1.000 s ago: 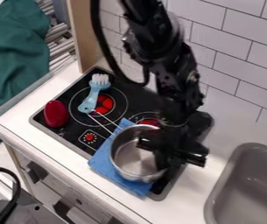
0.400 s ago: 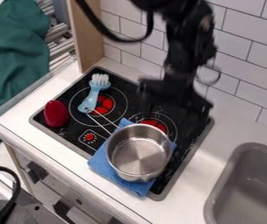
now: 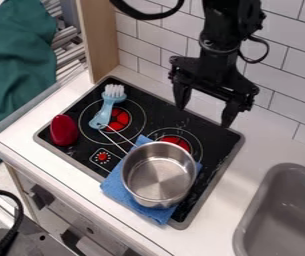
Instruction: Put the silver pot on top of the blue cloth
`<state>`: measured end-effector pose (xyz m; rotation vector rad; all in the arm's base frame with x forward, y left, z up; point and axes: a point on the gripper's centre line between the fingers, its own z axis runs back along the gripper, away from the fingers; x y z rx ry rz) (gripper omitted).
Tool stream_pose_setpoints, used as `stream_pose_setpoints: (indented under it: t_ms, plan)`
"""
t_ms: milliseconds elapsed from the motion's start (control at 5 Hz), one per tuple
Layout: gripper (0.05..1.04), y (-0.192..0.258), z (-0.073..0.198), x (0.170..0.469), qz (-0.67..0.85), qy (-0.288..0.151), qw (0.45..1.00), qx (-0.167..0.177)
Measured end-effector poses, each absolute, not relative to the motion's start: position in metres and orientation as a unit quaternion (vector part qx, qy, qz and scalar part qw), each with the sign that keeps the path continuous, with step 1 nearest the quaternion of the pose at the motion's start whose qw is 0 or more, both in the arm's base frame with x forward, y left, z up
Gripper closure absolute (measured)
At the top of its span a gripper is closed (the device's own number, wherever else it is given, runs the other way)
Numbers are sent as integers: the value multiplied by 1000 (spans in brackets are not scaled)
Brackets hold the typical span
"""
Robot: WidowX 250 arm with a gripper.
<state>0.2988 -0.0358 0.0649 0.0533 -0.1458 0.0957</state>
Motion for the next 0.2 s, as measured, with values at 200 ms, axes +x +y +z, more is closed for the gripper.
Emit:
stream_pose_setpoints:
  t_ms: [200]
  plan:
    - [79, -33, 66, 305, 51, -83, 995, -4]
